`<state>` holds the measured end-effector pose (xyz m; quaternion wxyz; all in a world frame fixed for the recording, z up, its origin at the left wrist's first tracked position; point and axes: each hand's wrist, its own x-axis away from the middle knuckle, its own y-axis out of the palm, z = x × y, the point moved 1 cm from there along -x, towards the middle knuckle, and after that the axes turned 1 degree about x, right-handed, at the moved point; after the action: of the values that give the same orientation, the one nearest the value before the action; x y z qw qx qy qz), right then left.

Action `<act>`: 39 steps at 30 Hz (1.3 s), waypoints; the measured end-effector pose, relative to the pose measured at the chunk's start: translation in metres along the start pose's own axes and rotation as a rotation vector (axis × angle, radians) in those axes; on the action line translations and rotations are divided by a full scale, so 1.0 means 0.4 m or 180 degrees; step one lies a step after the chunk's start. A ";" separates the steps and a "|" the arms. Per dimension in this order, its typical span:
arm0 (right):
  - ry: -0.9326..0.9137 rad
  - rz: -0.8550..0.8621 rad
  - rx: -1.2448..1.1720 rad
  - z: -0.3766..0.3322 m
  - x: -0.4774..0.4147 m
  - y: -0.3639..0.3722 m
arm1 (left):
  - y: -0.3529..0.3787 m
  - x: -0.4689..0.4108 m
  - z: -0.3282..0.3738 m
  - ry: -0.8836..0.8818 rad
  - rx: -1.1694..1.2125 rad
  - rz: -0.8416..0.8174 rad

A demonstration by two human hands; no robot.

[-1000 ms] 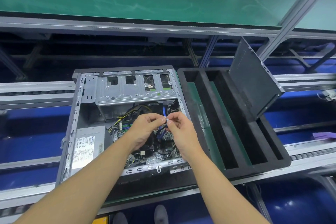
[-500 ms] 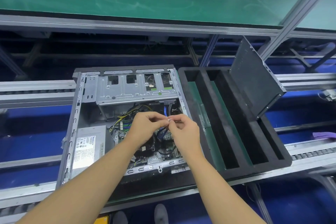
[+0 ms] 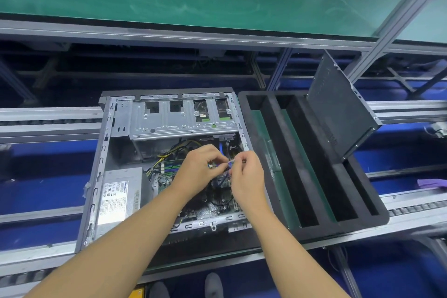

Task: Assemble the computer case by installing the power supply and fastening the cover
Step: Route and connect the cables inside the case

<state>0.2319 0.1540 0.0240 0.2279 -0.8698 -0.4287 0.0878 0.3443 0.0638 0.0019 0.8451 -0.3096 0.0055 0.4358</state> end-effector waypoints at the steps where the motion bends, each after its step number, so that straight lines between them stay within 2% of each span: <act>1: -0.0027 0.0031 0.0005 -0.003 -0.001 -0.005 | 0.000 0.000 -0.006 -0.0053 -0.0087 -0.0089; 10: -0.0065 0.0095 -0.0274 -0.002 -0.001 -0.034 | 0.021 -0.040 -0.028 -0.0665 -0.0477 -0.0767; 16: -0.0155 0.0206 -0.0274 0.000 0.007 -0.030 | 0.025 -0.034 -0.034 -0.0800 -0.0662 -0.0855; 20: -0.0231 0.0166 -0.0113 -0.002 0.012 -0.029 | 0.025 -0.023 -0.045 -0.1271 -0.0035 -0.0912; 23: -0.0225 0.0160 -0.0120 -0.003 0.014 -0.028 | 0.028 -0.024 -0.041 -0.1329 -0.0004 -0.0773; 27: -0.0245 0.0140 -0.0275 -0.003 0.020 -0.021 | 0.047 -0.035 -0.032 -0.1200 -0.0380 -0.0456; 32: -0.0143 0.0163 -0.0320 -0.013 0.019 -0.025 | 0.064 -0.046 -0.024 -0.1339 -0.0839 -0.0401; 35: -0.0119 0.0097 0.0088 -0.025 0.024 -0.029 | 0.071 -0.046 -0.028 -0.1589 -0.0699 -0.0456; 39: 0.0114 -0.0237 0.1593 -0.032 0.002 -0.023 | 0.063 -0.040 -0.036 -0.2062 -0.0096 -0.0622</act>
<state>0.2302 0.1553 0.0397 0.4467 -0.7714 -0.4212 0.1674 0.3194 0.0553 -0.0182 0.8360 -0.1665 -0.2995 0.4285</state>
